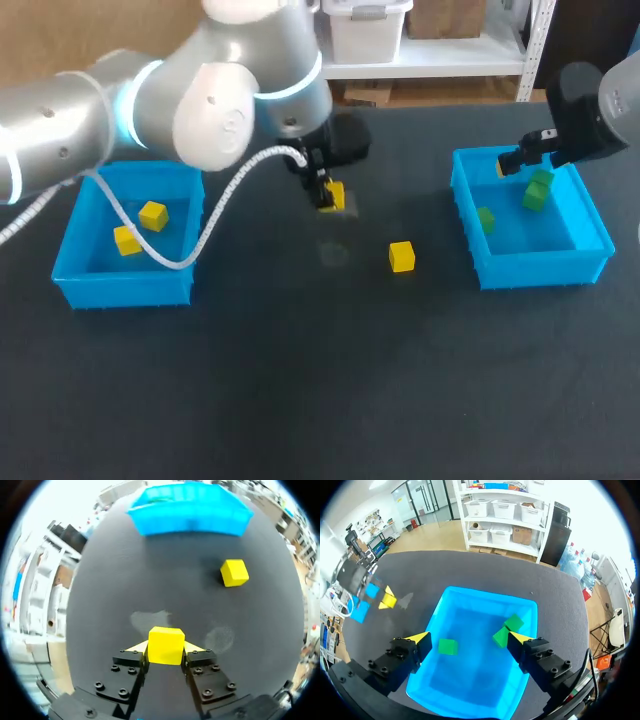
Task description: Put the green cubes in the right bin and the yellow cubes in the left bin.
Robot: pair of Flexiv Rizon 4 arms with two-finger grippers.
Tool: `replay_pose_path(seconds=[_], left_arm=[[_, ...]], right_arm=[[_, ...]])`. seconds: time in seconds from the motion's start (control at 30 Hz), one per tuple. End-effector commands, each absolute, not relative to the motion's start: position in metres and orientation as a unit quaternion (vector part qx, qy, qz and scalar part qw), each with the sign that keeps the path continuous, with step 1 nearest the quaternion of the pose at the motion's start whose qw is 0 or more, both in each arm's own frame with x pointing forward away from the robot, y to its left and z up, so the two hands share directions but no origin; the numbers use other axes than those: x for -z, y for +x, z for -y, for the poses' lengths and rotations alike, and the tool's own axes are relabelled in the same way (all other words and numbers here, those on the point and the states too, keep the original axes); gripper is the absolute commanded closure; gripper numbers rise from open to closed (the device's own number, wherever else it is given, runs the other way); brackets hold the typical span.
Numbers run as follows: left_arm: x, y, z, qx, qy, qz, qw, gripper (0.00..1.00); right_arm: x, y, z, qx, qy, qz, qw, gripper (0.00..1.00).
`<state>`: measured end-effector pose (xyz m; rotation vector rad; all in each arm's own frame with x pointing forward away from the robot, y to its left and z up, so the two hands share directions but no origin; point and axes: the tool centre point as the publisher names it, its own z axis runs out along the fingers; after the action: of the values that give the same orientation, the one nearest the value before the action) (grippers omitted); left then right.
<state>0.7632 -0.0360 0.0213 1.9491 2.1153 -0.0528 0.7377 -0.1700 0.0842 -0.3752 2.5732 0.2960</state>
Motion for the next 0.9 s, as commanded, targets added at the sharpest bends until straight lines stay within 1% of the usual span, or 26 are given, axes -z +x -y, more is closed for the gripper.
replay_pose_path(seconds=[0.03,0.27,0.6,0.9], left_arm=[[-0.042,0.757,0.009,0.022,0.639,-0.752,0.159,1.0],[-0.067,0.765,-0.039,0.026,0.541,-0.819,0.19,1.0],[-0.082,0.762,-0.131,0.004,0.407,-0.888,0.214,1.0],[-0.081,0.746,-0.203,-0.007,0.317,-0.923,0.217,1.0]], right_arm=[[-0.084,0.736,0.17,-0.108,-0.137,-0.949,0.261,0.0],[-0.084,0.736,0.17,-0.108,-0.137,-0.949,0.261,0.0],[-0.084,0.736,0.17,-0.108,-0.137,-0.949,0.261,0.0],[-0.084,0.736,0.17,-0.108,-0.137,-0.949,0.261,0.0]])
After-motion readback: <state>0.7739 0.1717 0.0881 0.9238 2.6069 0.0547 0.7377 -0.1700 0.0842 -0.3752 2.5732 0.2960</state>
